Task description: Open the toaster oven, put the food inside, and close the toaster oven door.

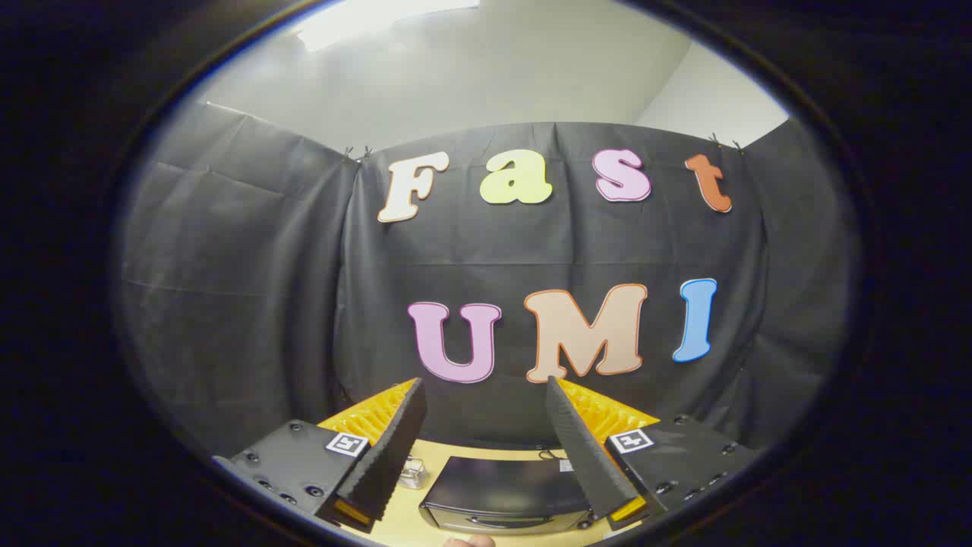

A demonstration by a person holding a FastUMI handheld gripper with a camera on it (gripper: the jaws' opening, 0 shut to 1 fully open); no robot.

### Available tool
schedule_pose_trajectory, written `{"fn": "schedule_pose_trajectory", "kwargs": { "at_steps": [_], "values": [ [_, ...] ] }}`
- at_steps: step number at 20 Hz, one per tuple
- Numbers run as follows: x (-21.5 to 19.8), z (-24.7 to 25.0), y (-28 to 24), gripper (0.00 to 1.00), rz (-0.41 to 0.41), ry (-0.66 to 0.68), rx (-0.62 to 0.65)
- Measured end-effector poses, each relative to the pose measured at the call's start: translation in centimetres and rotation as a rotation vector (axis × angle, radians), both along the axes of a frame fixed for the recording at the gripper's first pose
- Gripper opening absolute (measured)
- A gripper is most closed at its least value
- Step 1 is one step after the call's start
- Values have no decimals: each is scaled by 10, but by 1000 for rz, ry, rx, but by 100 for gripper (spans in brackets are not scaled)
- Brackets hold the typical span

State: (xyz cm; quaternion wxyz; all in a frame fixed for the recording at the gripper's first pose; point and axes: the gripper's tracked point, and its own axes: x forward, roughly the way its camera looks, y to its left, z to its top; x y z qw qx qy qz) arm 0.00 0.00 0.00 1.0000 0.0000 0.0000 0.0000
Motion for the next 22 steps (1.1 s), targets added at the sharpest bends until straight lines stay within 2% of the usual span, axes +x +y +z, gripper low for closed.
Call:
{"fn": "schedule_pose_trajectory", "kwargs": {
  "at_steps": [5,14,22],
  "values": [
    [11,-13,5,99,-23,22,-29],
    [19,-22,17,99,-12,18,-24],
    [33,-110,-3,99,-65,137,-40]
  ]
}}
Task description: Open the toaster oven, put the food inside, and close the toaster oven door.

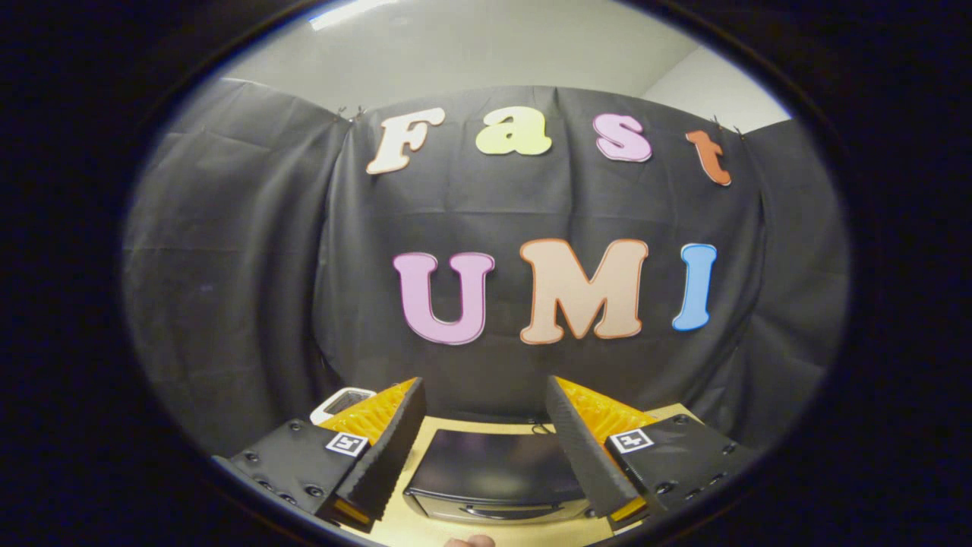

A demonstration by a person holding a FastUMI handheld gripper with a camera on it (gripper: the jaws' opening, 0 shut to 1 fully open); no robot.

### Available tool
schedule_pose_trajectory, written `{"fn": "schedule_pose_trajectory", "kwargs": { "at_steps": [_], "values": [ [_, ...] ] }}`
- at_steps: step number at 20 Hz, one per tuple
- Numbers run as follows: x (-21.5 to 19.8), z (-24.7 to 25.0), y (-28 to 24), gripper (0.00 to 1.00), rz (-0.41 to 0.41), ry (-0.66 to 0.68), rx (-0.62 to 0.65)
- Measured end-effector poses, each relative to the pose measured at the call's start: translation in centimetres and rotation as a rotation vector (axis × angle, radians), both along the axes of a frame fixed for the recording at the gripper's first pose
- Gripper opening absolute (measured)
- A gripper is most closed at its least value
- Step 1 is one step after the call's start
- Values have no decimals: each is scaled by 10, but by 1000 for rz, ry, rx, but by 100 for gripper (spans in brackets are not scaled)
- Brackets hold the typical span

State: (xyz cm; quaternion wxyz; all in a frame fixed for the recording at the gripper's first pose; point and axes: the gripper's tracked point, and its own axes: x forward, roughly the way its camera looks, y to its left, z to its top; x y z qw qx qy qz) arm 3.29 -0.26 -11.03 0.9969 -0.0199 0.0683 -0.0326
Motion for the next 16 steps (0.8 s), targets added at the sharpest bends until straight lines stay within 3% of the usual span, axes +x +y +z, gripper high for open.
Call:
{"fn": "schedule_pose_trajectory", "kwargs": {
  "at_steps": [7,16],
  "values": [
    [10,-116,-34,100,-97,168,-65],
    [4,-224,-58,100,-152,333,-14]
  ]
}}
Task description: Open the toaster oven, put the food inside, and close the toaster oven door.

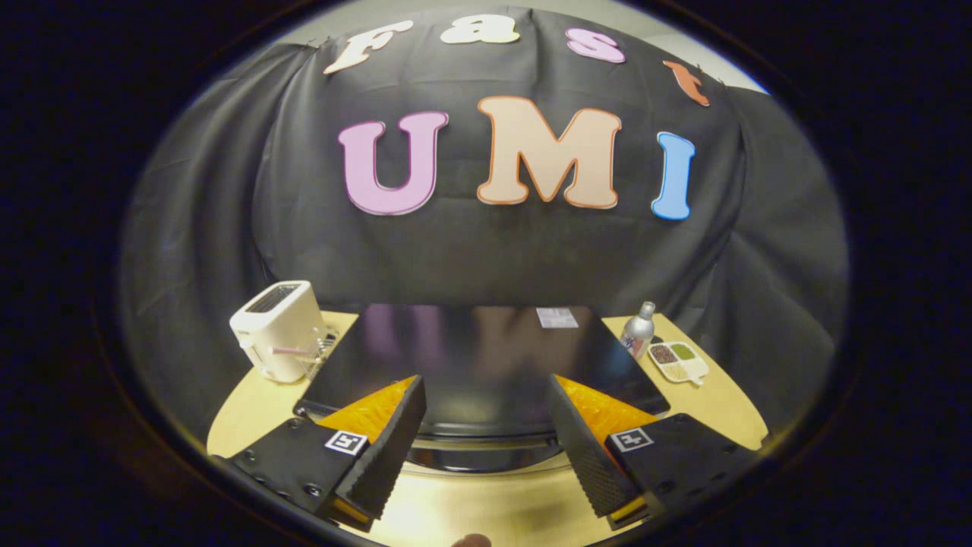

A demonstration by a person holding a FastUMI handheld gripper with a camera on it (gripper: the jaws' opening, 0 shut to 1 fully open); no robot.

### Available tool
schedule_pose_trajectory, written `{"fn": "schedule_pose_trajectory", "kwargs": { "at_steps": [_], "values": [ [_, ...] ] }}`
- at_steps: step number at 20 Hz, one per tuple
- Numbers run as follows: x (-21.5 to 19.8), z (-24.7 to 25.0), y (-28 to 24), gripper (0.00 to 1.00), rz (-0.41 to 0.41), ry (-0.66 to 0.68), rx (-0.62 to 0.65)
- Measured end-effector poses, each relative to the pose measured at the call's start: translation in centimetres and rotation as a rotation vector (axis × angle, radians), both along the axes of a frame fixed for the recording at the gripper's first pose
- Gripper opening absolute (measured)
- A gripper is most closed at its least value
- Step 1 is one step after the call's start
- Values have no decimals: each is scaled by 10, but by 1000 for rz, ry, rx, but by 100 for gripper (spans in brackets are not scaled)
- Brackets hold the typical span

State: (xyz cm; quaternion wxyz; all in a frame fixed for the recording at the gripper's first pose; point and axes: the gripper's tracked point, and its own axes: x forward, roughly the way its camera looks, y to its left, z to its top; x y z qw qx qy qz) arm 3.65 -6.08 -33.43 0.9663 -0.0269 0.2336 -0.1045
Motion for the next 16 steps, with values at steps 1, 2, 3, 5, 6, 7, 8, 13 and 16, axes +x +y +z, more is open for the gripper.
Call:
{"fn": "schedule_pose_trajectory", "kwargs": {
  "at_steps": [1,2,3,5,6,7,8,13,16],
  "values": [
    [-2,-7,0,100,-1,16,4],
    [-3,-14,0,100,0,29,4],
    [-6,-15,1,100,2,29,8],
    [-7,-19,0,100,-14,25,37],
    [-9,-19,-1,100,-26,19,62],
    [-10,-22,-1,100,-32,22,80],
    [-13,-19,-1,100,-25,21,71],
    [-25,-26,-2,100,-2,46,77],
    [-31,-21,-2,100,-8,49,72]
  ]
}}
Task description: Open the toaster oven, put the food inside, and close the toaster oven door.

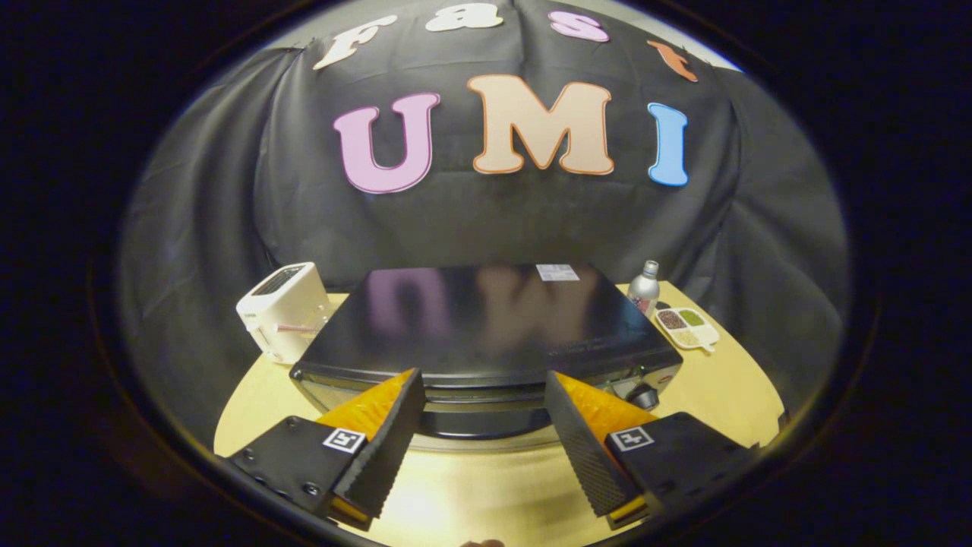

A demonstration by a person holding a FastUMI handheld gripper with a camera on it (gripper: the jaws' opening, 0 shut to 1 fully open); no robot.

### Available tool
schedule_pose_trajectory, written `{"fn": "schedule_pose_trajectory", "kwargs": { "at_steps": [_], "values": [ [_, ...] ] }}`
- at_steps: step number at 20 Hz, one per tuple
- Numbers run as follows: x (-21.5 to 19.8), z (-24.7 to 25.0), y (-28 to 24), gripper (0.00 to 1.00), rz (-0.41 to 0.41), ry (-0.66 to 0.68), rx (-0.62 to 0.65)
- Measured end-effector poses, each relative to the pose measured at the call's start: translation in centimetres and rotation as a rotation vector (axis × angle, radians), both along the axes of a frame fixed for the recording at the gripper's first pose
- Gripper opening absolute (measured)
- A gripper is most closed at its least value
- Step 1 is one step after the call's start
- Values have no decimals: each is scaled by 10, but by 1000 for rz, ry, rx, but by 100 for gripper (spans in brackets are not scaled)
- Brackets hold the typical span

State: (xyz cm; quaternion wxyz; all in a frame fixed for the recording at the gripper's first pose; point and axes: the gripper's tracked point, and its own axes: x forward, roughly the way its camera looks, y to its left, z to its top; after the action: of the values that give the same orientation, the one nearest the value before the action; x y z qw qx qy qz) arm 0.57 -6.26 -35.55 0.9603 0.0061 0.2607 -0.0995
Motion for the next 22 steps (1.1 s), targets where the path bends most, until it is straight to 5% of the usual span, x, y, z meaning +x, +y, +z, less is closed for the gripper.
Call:
{"fn": "schedule_pose_trajectory", "kwargs": {
  "at_steps": [22],
  "values": [
    [-112,-47,7,100,24,263,-24]
  ]
}}
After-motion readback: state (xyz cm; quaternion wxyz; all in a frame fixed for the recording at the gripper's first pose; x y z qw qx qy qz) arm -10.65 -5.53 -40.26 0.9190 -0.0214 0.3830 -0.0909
